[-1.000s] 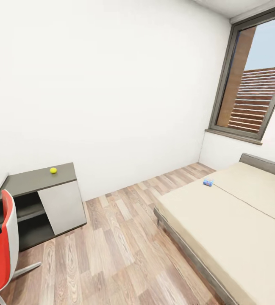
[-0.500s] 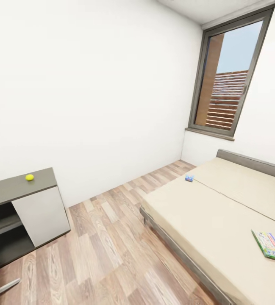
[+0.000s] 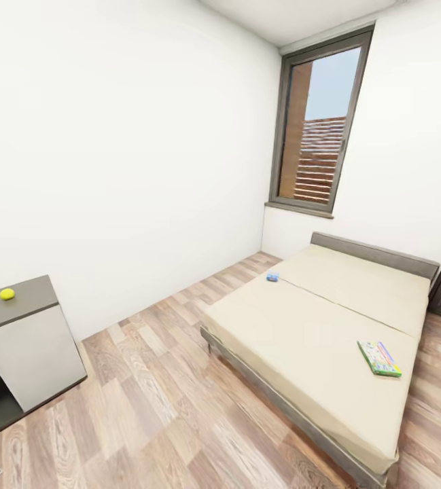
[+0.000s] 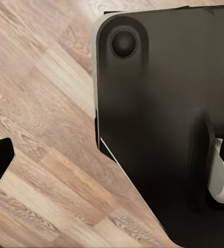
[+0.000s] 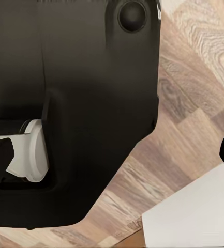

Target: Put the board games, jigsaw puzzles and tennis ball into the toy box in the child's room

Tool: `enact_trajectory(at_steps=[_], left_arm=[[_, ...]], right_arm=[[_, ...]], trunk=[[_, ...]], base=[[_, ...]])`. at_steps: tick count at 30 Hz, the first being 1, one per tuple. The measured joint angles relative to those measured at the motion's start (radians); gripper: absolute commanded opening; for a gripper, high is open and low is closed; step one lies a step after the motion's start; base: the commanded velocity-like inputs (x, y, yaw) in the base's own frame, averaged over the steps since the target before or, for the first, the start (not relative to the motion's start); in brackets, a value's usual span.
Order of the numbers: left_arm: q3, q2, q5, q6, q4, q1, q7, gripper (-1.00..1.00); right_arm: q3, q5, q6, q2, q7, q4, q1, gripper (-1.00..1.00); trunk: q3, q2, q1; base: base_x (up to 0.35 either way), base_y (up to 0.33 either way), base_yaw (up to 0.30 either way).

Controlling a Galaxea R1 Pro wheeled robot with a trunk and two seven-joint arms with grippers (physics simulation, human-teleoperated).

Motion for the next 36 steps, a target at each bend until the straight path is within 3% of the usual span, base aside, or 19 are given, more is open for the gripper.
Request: enact_trajectory(at_steps=[36], left_arm=[[0.008, 0.013, 0.001, -0.001, -0.006, -0.001, 0.000, 1.00]], right_arm=[[-0.002, 0.000, 0.000, -0.001, -0.001, -0.001, 0.000, 1.00]], trunk=[[0.008, 0.000, 0.000]], base=[[-0.005, 0.000, -0.263]])
